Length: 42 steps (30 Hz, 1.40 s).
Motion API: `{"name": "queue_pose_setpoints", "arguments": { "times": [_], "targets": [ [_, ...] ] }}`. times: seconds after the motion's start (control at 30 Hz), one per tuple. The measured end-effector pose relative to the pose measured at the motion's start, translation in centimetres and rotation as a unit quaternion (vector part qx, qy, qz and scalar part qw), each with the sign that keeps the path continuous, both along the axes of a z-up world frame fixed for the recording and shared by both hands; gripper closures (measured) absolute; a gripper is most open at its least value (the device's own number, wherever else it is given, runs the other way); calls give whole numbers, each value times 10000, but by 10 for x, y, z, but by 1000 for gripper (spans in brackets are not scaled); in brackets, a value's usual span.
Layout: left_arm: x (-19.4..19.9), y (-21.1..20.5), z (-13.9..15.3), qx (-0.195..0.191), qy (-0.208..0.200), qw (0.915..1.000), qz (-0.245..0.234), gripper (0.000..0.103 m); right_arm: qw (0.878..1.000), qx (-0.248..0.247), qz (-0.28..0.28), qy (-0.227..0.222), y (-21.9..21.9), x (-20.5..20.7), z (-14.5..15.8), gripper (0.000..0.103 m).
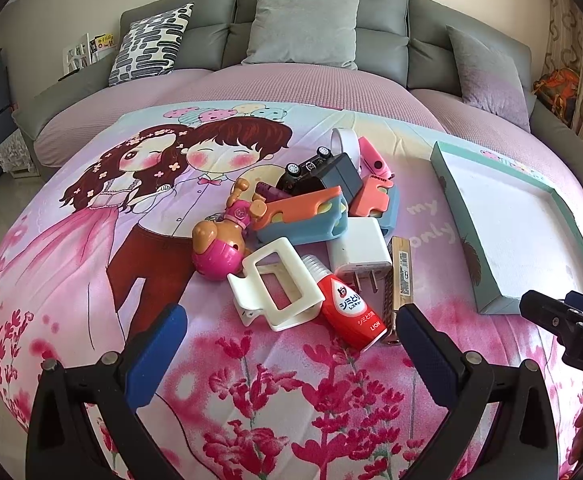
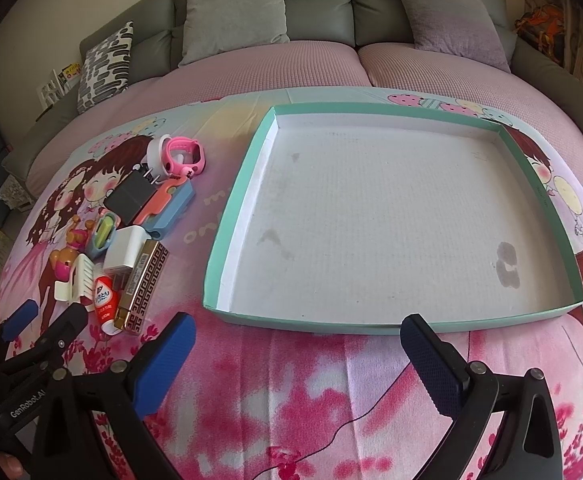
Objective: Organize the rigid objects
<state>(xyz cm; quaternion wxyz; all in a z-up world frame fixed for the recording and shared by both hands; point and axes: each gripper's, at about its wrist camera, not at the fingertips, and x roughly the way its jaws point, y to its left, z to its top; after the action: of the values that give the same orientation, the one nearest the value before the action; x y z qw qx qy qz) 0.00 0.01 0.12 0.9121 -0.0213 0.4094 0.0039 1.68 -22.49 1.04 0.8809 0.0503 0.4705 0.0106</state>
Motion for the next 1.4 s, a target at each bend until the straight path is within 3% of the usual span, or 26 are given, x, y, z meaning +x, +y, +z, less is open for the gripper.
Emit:
{"name": "queue_pose_setpoints", "arguments": {
  "times": [1.4],
  "targets": [
    [-1, 0, 7, -55, -95, 9999, 1, 0, 10000, -16, -3, -5, 0, 1, -1, 0]
  ]
}}
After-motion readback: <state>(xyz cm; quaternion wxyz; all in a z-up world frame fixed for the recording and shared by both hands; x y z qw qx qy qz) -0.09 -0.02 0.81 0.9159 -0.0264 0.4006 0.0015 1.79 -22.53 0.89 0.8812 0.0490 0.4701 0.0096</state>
